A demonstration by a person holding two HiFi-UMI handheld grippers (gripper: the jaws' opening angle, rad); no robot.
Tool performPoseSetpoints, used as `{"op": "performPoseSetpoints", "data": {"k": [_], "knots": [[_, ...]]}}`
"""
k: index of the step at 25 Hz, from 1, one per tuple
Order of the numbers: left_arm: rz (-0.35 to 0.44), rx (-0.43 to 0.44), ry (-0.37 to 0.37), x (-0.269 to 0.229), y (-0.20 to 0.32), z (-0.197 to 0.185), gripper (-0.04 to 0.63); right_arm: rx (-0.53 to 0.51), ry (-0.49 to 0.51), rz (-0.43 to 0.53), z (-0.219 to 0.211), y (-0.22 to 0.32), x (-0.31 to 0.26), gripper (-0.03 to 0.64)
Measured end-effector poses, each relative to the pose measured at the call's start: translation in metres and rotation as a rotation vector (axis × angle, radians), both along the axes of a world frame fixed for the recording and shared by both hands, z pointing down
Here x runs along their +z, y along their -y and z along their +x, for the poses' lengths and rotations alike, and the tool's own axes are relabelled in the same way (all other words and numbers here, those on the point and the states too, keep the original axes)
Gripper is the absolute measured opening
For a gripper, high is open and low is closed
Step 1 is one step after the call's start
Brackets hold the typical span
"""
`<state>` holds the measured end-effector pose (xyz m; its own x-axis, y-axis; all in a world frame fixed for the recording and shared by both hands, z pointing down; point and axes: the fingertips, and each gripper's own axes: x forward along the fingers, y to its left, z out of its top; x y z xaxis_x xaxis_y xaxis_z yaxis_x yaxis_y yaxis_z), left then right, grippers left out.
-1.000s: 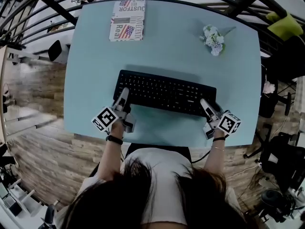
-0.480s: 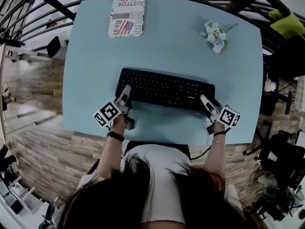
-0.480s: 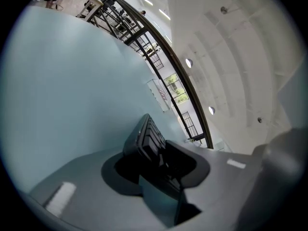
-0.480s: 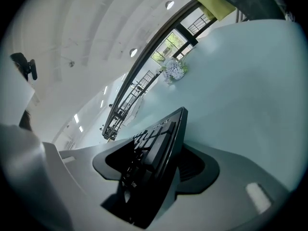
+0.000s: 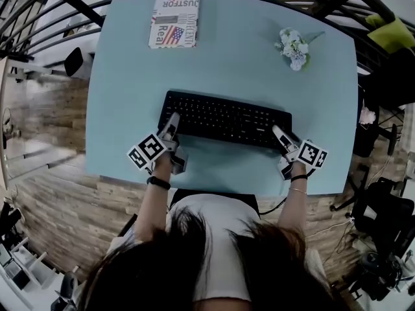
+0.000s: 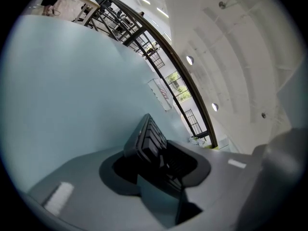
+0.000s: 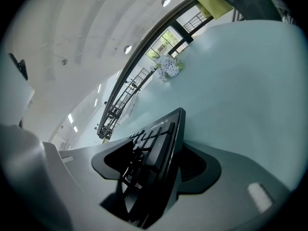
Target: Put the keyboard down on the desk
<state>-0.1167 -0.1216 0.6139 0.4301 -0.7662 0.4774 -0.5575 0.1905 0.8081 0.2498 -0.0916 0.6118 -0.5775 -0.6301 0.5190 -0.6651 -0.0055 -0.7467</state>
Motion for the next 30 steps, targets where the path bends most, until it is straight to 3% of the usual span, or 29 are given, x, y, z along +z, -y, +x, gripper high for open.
{"op": "performPoseSetpoints", "data": {"k": [4,8,12,17,24,30], "knots": [[-0.014,0.016,0.072,0.002,-0.004,-0.007,0.203,0.007,-0.015,-0.001,-0.002,0.001,0.000,0.268],[-0.038,0.060,0.180,0.009,-0.014,-0.018,0.279,-0.018,-0.065,0.005,-0.005,0.001,0.001,0.276],[-0.021,0.073,0.235,0.011,-0.020,-0.020,0.284,-0.020,-0.100,0.019,-0.003,0.002,0.001,0.282],[-0.010,0.102,0.357,0.012,-0.021,-0.027,0.304,0.000,-0.155,0.058,0.002,0.001,0.002,0.299],[0.003,0.123,0.395,0.012,-0.023,-0.029,0.323,0.009,-0.296,0.134,0.011,0.001,-0.001,0.336],[0.006,0.169,0.467,0.015,-0.024,-0.027,0.327,-0.012,-0.311,0.147,0.013,-0.003,0.000,0.336]]}}
